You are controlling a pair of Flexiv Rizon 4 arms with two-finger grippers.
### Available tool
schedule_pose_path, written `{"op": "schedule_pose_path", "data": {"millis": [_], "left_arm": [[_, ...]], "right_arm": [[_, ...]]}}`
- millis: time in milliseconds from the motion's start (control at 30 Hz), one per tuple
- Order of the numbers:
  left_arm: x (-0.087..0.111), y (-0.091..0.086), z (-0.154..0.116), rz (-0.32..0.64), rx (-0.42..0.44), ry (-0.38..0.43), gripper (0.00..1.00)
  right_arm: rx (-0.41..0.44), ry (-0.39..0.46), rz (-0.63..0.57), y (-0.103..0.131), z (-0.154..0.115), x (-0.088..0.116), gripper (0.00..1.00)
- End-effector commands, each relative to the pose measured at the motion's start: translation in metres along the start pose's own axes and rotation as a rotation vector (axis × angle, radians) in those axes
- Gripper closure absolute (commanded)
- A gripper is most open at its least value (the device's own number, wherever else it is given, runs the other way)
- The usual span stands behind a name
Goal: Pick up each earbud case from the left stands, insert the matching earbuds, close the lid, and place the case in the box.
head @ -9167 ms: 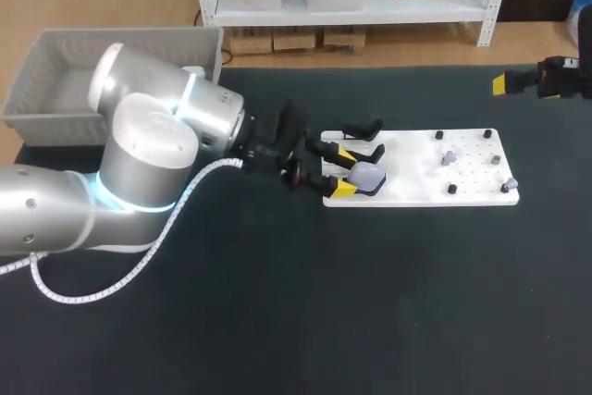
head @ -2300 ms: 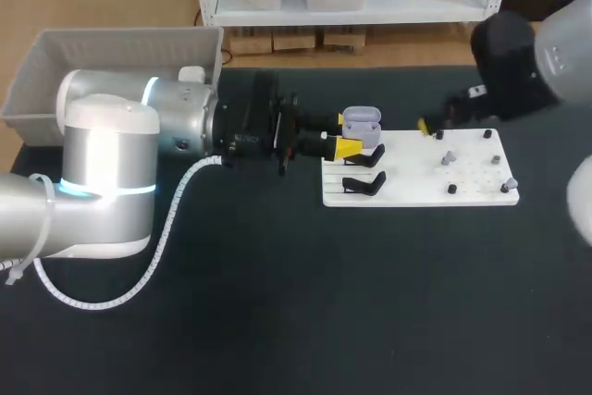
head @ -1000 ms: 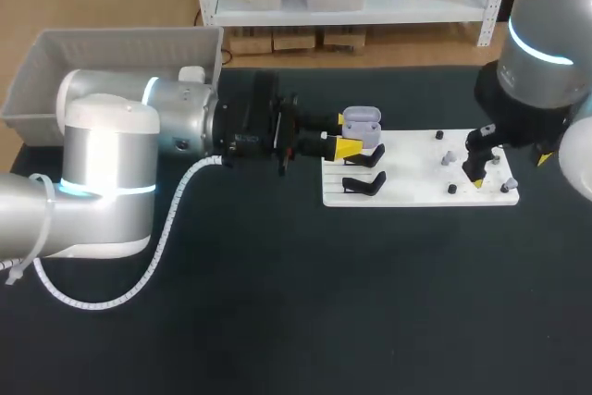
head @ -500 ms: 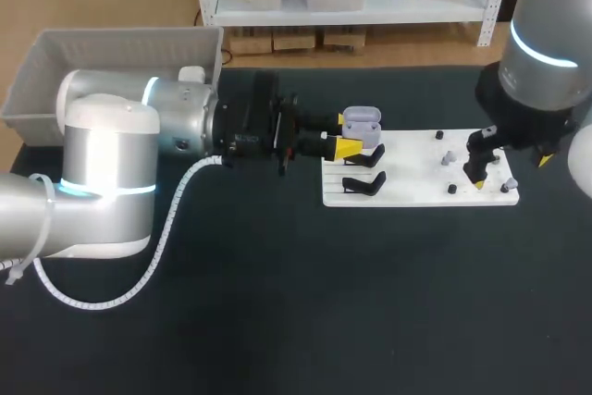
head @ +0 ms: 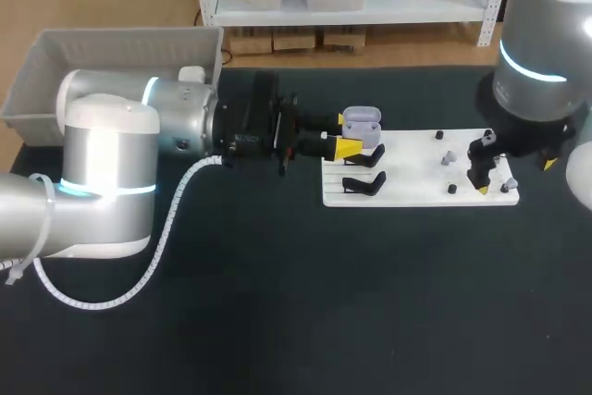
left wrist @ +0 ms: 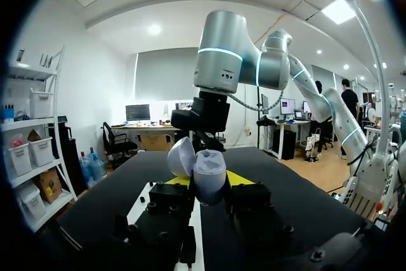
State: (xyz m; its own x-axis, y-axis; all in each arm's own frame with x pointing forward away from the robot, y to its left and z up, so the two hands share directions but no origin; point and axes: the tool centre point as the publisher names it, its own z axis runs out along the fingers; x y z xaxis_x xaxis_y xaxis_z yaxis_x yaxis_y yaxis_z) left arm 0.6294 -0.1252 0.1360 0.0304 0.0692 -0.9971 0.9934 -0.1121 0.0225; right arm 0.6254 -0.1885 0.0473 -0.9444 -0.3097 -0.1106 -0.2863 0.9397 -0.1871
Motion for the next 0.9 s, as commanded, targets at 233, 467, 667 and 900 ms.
{"op": "schedule_pose_path", "data": {"millis": [233,467,667,900], "left_arm": [[0.001,-0.001,0.0,0.003,-0.004,-0.003,1.0],[0.001,-0.001,0.0,0.003,-0.004,-0.003,1.0],[0.001,-0.001,0.0,0.003,-0.004,-0.003,1.0],[0.001,-0.001,0.0,0.003,-0.004,-0.003,1.0]], "right_arm": [[-0.006,0.015,-0.017,-0.006,0.018,-0.002,0.18],[0.002,0.021,-0.018,-0.009,0.025,-0.004,0.38],[0.002,0.03,-0.019,-0.009,0.03,-0.003,0.51],[0.004,0.033,-0.027,-0.008,0.033,-0.005,0.52]]}}
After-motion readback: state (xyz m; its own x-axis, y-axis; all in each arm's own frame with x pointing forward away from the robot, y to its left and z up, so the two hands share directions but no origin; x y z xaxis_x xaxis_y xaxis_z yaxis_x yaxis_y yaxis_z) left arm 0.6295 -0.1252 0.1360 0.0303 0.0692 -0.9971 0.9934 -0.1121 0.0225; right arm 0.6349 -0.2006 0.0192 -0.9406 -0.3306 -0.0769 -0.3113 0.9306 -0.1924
